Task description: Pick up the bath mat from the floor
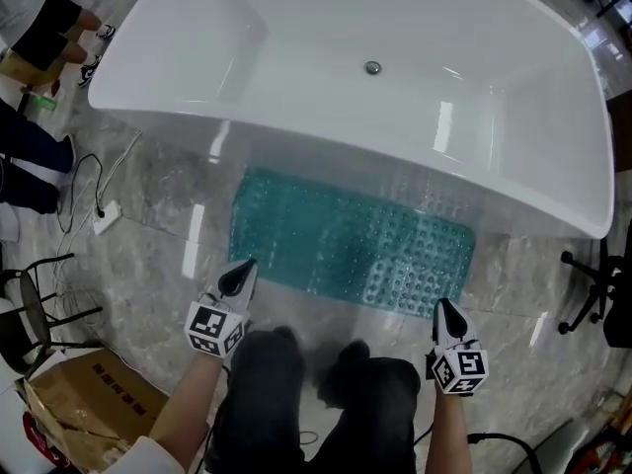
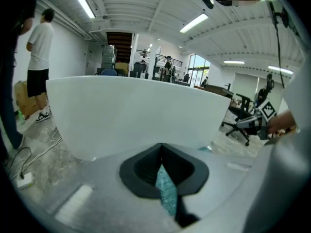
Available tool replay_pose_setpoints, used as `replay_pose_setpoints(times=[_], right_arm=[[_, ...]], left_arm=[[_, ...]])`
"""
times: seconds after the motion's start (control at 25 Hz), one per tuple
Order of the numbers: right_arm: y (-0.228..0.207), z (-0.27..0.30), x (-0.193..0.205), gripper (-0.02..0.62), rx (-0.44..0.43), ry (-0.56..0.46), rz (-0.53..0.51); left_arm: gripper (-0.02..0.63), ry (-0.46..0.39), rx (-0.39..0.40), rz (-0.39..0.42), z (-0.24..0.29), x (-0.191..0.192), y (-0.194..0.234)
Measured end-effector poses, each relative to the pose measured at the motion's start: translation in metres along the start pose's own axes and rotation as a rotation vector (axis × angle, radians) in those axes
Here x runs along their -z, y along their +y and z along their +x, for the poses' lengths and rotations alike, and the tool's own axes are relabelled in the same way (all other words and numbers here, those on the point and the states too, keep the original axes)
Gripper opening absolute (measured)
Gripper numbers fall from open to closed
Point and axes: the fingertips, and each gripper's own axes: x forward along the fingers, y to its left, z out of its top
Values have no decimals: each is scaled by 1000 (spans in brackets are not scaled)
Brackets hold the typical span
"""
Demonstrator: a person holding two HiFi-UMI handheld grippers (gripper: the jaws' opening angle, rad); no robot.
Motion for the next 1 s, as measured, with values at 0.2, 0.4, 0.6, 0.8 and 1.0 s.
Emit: replay_pose_setpoints(times=[0.2, 0.4, 0.6, 0.8, 1.0], right_arm=[[-37, 45, 60, 34, 10, 19, -17], [-70, 89, 127, 48, 32, 38, -6], [-82, 118, 179, 67, 44, 51, 0], [-93, 139, 221, 97, 42, 68, 47], [-133, 155, 257, 140, 73, 100, 81]], left_arm=[[3, 17, -2, 28, 51, 63, 29], [8, 62, -5, 45, 98, 136, 53], [29, 103, 5, 50, 126, 196, 67], [48, 130, -8, -9, 148, 239, 88], [71, 189, -17, -24, 176, 274, 100]])
